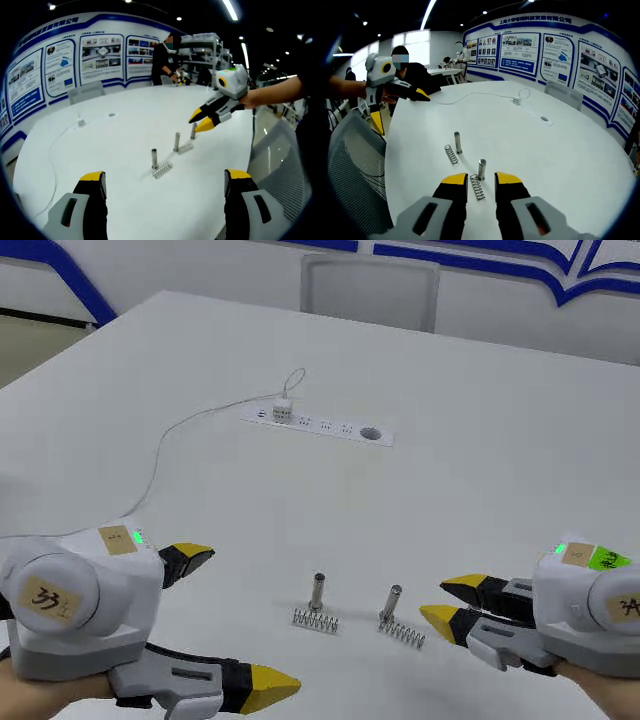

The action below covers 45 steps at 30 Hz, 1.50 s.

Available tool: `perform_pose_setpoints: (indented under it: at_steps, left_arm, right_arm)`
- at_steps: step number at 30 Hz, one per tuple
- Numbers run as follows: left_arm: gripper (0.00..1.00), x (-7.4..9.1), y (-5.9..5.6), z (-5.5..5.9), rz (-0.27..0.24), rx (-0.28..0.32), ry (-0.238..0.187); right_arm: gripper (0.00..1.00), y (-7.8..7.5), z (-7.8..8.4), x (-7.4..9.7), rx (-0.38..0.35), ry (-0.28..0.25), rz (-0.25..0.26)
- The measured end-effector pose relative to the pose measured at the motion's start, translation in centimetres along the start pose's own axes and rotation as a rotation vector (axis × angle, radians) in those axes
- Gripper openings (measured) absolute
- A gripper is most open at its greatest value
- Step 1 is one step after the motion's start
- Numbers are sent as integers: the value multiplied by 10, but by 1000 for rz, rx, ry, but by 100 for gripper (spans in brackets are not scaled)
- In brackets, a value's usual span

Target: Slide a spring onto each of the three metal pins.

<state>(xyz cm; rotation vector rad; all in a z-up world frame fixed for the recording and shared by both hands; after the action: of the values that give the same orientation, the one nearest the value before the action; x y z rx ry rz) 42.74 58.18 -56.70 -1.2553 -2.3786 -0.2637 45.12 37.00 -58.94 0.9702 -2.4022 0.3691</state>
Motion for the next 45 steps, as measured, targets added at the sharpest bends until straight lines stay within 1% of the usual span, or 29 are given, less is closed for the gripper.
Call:
perform_pose_setpoints:
  at_steps: [4, 7, 10, 13, 18, 19, 21, 23, 29, 33, 34, 35, 37, 38, 39, 41, 44, 45]
  left_arm:
    - [100, 2, 5, 4, -13, 16, 2]
    - [100, 3, 6, 5, -16, 25, 3]
    - [100, 3, 6, 8, -18, 26, 14]
    - [100, 3, 7, 10, -20, 32, 20]
    - [100, 2, 6, 11, -21, 40, 18]
    - [100, 3, 6, 11, -23, 42, 17]
    - [100, 3, 7, 11, -26, 43, 19]
    - [100, 4, 7, 12, -29, 46, 21]
    - [100, 5, 7, 16, -32, 51, 33]
    - [100, 5, 7, 17, -29, 52, 39]
    - [100, 5, 7, 17, -28, 50, 40]
    - [100, 5, 6, 17, -28, 50, 40]
    - [100, 5, 6, 16, -25, 49, 39]
    - [100, 4, 6, 15, -24, 48, 37]
    - [100, 4, 6, 15, -24, 47, 37]
    - [100, 4, 5, 13, -21, 47, 34]
    - [100, 3, 2, 9, -15, 49, 20]
    - [100, 3, 2, 8, -15, 47, 17]
  right_arm:
    - [22, 5, 8, -8, -5, 25, -18]
    - [22, 8, 15, -14, -2, 51, -28]
    - [22, 9, 22, -20, 3, 74, -37]
    - [21, 9, 30, -25, 31, 116, -27]
    - [21, 7, 42, -33, 32, 170, -20]
    - [21, 5, 44, -35, 25, 174, -15]
    - [20, 3, 44, -36, -6, 161, -7]
    - [19, 2, 45, -37, -35, 165, -13]
    - [18, 4, 50, -41, -33, 186, -29]
    - [17, 8, 55, -43, -29, 210, -45]
    - [16, 10, 54, -43, -47, 199, -52]
    - [16, 11, 55, -42, -60, 203, -53]
    - [15, 10, 54, -43, -61, 199, -55]
    - [14, 10, 54, -44, -82, 193, -61]
    - [13, 9, 54, -44, -84, 191, -56]
    - [12, 10, 54, -45, -86, 191, -60]
    - [11, 13, 54, -44, -59, 197, -55]
    - [11, 14, 54, -43, -62, 198, -56]
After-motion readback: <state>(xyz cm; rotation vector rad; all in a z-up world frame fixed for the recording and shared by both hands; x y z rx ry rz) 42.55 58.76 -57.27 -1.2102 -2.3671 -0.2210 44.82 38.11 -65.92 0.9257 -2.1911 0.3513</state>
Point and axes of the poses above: the centre of the closed fingertips' face, and the gripper's own axes: x roughly backward along the fingers, y roughly to its left, z roughly out of its underside, the point moved 4 cm from there along x, roughly backward along the fingers, and after that the axes turned 1 degree about -x, right-handed, at the moved point
